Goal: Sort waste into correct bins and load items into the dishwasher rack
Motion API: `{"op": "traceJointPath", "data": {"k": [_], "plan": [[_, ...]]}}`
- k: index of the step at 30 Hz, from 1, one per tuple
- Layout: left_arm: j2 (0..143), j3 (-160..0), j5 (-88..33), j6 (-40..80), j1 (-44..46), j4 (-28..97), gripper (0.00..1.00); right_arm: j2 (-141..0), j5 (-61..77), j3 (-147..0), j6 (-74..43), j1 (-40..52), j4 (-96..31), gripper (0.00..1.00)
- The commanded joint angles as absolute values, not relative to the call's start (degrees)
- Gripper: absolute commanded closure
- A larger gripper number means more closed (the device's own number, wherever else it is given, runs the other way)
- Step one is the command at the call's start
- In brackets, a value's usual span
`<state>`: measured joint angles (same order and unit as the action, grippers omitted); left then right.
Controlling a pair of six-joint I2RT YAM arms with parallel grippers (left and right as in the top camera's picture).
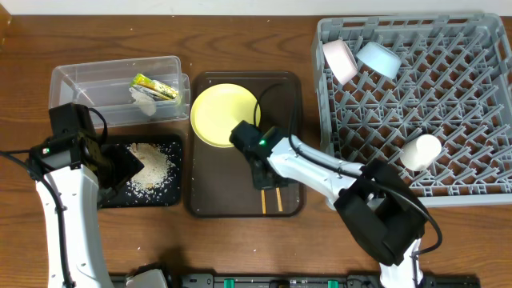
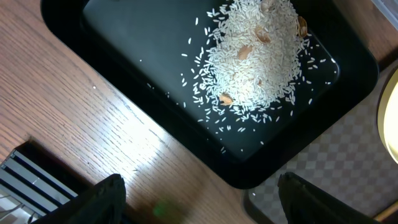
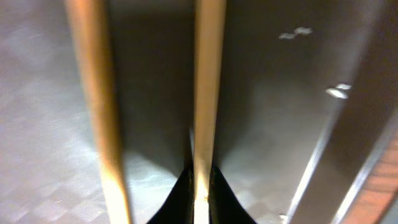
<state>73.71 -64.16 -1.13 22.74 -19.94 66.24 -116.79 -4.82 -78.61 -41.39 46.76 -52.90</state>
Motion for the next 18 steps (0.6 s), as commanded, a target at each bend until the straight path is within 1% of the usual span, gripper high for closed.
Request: {"op": "traceJointPath", "data": {"k": [1,6,10,18], "plan": [[73.34,-64.25,-1.02,23.46,-20.23,66.61,0.19,-117.45,-7.40,-77.45,-41.06,43.66,-53.63,0.98],[73.34,-64.25,-0.99,23.46,-20.23,66.61,0.19,-117.45,-6.33,-77.47,-37.10,41.50,-53.60,0.99],[73.34,-64.25,-0.99,23.46,-20.23,66.61,0.19,-116.07,-3.75,-77.56,-31.48,39.88,-53.71,0.99],[73.34,-64.25,-0.99,23.46,-20.23,66.61,0.19,-104.73,-0.12,-77.84,-21.39,35.16,-54.28,0.99]]}}
